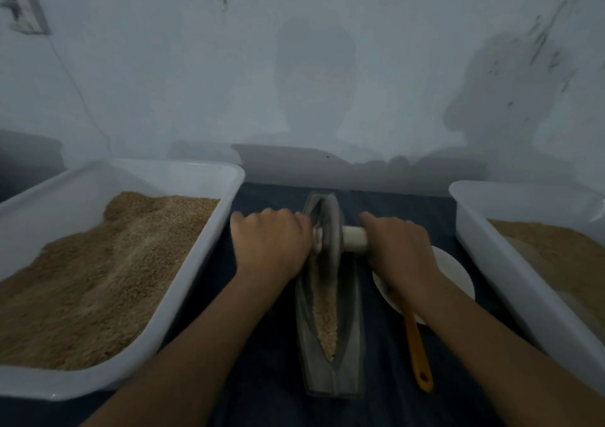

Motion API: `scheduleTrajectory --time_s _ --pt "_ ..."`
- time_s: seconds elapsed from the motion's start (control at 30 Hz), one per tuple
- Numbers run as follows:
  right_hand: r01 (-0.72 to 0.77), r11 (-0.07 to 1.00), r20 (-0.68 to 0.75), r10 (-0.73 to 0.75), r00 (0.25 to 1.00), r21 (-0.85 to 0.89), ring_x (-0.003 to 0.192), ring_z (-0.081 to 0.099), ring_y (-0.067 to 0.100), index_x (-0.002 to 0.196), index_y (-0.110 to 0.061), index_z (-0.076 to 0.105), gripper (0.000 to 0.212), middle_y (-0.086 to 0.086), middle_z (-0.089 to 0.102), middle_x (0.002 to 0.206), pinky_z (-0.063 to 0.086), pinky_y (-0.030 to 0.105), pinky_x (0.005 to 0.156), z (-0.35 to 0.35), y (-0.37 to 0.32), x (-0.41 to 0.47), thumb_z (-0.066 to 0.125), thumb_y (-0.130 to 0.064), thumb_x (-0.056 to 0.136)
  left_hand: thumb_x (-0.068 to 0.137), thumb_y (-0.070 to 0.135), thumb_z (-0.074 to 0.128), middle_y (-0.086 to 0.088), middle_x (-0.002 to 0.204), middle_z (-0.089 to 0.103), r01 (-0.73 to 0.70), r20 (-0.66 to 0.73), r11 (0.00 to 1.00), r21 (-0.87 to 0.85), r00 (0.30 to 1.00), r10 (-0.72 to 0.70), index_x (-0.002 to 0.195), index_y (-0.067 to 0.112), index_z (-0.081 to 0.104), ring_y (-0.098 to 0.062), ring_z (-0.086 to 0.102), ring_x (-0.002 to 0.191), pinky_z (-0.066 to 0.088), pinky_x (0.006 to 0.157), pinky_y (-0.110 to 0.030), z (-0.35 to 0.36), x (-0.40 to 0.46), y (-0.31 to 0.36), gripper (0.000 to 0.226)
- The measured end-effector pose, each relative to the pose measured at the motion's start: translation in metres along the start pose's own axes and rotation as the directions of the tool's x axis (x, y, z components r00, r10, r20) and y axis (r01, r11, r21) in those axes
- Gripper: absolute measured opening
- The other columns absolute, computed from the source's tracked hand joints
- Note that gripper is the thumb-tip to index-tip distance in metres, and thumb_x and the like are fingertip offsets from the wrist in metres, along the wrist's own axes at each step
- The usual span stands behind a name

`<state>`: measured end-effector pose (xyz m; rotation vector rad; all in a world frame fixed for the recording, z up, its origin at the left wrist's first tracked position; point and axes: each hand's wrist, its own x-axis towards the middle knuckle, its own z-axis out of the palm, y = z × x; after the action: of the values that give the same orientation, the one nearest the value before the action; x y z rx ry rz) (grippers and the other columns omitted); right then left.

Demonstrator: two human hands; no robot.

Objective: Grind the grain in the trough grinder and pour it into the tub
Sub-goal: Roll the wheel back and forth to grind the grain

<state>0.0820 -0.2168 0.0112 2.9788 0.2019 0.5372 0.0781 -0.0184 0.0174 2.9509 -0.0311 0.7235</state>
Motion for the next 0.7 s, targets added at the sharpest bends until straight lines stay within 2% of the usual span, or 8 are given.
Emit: scheduleTrajectory --time_s 0.07,0.17,0.27,0.37,0.47,0.53,0.63,0.7 --pt "0.053 0.997 -0.099 -0.058 0.993 -0.054 0.065 0.059 0.019 0.097 -0.027 0.050 0.034 -0.004 0.062 0.080 0.051 0.036 0.057 -0.005 -0.004 -0.032 0.079 -0.027 0.079 0.093 0.025 -0.001 0.005 0.066 0.038 -0.150 0.008 0.984 0.099 0.989 0.150 0.074 0.023 0.041 -0.019 0.039 0.058 0.038 0.069 -0.033 0.000 -0.029 -0.015 0.046" --pt "0.143 0.988 -0.251 -0.152 0.956 -0.051 0.052 0.050 0.021 0.089 -0.021 0.055 0.045 0.001 0.056 0.067 0.045 0.034 0.049 -0.014 -0.005 -0.065 0.088 -0.018 0.059 0.096 0.017 0.042 0.002 0.059 0.043 -0.350 0.023 0.924 0.154 0.936 0.351 0.073 0.020 0.046 -0.021 0.041 0.049 0.029 0.055 -0.031 -0.009 -0.061 -0.033 0.024" --pt "0.145 0.987 -0.238 -0.157 0.958 -0.065 0.048 0.049 0.021 0.085 -0.020 0.056 0.047 0.002 0.056 0.064 0.040 0.030 0.045 -0.014 -0.007 -0.061 0.091 -0.018 0.054 0.096 0.014 0.042 0.001 0.058 0.040 -0.298 0.072 0.947 0.117 0.954 0.291 0.071 0.019 0.044 -0.019 0.035 0.047 0.024 0.051 -0.028 -0.007 -0.058 -0.036 0.026" --pt "0.073 0.993 -0.128 -0.084 0.988 -0.091 0.059 0.051 0.019 0.093 -0.025 0.055 0.037 -0.002 0.064 0.077 0.032 0.030 0.053 -0.008 -0.009 -0.018 0.084 -0.034 0.071 0.094 0.025 -0.002 0.002 0.076 0.042 -0.153 0.029 0.982 0.115 0.988 0.151 0.086 0.024 0.044 -0.020 0.041 0.066 0.031 0.060 -0.029 0.008 -0.021 -0.020 0.047" --pt "-0.025 0.999 0.011 0.026 1.000 -0.034 0.069 0.045 0.022 0.102 -0.028 0.054 0.027 0.000 0.063 0.089 0.031 0.034 0.061 -0.001 -0.003 0.025 0.072 -0.040 0.085 0.096 0.024 0.012 0.000 0.082 0.045 -0.009 0.033 0.998 0.062 0.999 0.007 0.094 0.022 0.055 -0.021 0.043 0.073 0.041 0.076 -0.031 0.017 0.023 -0.005 0.043" --pt "-0.055 0.998 0.015 0.055 0.998 -0.002 0.071 0.048 0.024 0.103 -0.026 0.055 0.026 0.002 0.064 0.092 0.031 0.035 0.062 0.002 -0.002 0.034 0.071 -0.036 0.085 0.095 0.018 0.020 0.001 0.079 0.042 -0.011 0.031 0.997 0.081 0.999 0.009 0.094 0.020 0.057 -0.020 0.042 0.071 0.042 0.078 -0.033 0.017 0.031 -0.001 0.037" --pt "0.006 0.996 -0.109 -0.016 0.994 -0.086 0.069 0.058 0.022 0.098 -0.025 0.052 0.031 -0.001 0.064 0.084 0.027 0.033 0.056 0.001 -0.007 0.008 0.076 -0.034 0.081 0.097 0.015 0.024 0.002 0.074 0.038 -0.091 0.040 0.987 0.133 0.995 0.086 0.085 0.021 0.045 -0.018 0.040 0.066 0.034 0.069 -0.031 0.013 0.005 -0.010 0.025" --pt "0.060 0.994 -0.213 -0.079 0.974 -0.096 0.056 0.051 0.020 0.089 -0.023 0.052 0.038 -0.001 0.059 0.072 0.027 0.030 0.053 -0.001 -0.009 -0.024 0.084 -0.026 0.069 0.098 0.018 0.031 0.003 0.067 0.042 -0.190 0.006 0.968 0.164 0.982 0.191 0.077 0.022 0.041 -0.019 0.041 0.059 0.033 0.063 -0.030 0.008 -0.023 -0.021 0.024"
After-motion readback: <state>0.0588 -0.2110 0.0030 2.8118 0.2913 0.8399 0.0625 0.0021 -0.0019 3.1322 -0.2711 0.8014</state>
